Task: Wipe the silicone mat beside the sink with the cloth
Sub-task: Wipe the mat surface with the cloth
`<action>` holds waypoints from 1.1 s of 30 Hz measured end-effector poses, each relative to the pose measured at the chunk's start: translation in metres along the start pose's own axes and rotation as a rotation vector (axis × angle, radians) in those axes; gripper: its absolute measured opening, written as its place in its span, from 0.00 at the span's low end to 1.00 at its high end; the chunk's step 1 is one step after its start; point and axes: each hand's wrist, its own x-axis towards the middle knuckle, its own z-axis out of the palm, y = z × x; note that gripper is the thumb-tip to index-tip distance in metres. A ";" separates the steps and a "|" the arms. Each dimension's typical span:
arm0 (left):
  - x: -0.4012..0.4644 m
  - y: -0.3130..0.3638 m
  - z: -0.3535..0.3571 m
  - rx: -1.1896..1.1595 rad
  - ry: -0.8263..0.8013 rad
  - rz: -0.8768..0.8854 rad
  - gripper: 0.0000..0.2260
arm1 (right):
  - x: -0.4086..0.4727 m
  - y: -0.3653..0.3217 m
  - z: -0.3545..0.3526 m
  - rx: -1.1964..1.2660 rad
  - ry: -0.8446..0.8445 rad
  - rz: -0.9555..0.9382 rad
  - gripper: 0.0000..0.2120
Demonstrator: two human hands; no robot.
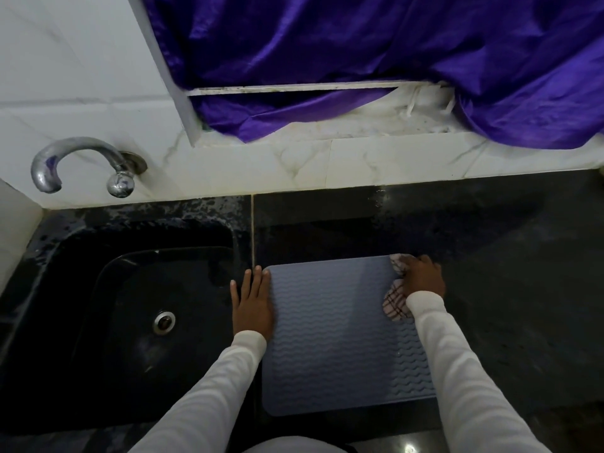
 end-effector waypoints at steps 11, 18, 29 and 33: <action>0.002 -0.005 0.004 0.057 -0.058 -0.006 0.30 | -0.110 -0.188 0.082 -0.123 -0.231 -0.644 0.29; 0.005 -0.006 0.006 0.097 -0.095 0.014 0.31 | -0.110 -0.176 0.078 -0.226 -0.218 -0.549 0.27; 0.001 -0.004 -0.001 0.021 -0.050 0.012 0.29 | -0.025 -0.066 0.031 -0.233 -0.197 -0.203 0.15; 0.002 -0.004 0.001 0.016 -0.041 0.014 0.31 | -0.007 -0.023 0.004 -0.246 -0.140 -0.029 0.16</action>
